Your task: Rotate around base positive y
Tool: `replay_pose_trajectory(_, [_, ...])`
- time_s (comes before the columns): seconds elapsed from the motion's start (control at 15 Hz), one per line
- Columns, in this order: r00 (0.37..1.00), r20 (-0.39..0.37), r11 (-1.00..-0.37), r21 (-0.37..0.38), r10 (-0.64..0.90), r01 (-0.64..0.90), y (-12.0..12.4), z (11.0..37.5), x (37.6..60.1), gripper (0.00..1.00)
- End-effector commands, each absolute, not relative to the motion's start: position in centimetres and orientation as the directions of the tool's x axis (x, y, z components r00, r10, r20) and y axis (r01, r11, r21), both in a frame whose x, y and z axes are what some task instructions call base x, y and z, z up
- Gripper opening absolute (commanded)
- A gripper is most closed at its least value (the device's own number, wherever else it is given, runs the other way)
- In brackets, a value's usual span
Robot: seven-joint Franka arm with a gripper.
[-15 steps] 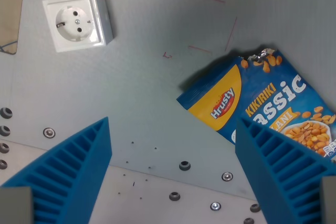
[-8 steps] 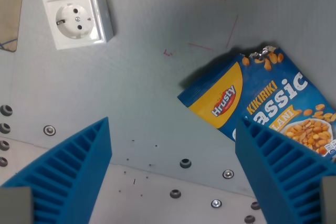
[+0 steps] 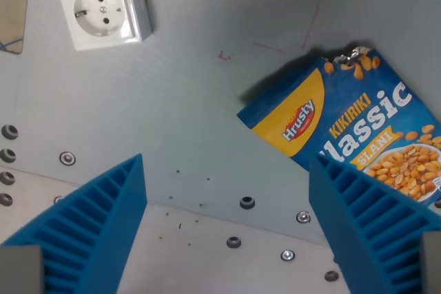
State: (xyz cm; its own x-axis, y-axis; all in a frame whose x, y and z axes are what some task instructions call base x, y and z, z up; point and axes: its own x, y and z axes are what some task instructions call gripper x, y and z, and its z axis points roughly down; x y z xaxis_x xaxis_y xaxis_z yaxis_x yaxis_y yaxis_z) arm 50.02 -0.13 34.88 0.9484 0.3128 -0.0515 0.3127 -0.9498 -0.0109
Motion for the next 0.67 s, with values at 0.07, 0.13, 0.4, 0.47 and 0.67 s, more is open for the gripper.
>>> replay_pose_trajectory(0.07, [0.926, -0.209, -0.950, -0.064, 0.313, 0.307, -0.13, 35.55, 50.75, 1.00])
replay_pose_trajectory(0.13, [0.923, -0.222, -0.950, -0.068, 0.313, 0.306, -0.13, 35.55, 50.75, 1.00])
replay_pose_trajectory(0.4, [0.910, -0.271, -0.950, -0.084, 0.313, 0.302, -0.13, 35.55, 50.75, 1.00])
replay_pose_trajectory(0.47, [0.907, -0.283, -0.950, -0.088, 0.313, 0.301, -0.13, 35.55, 50.75, 1.00])
replay_pose_trajectory(0.67, [0.895, -0.319, -0.950, -0.100, 0.313, 0.297, -0.13, 35.55, 50.75, 1.00])
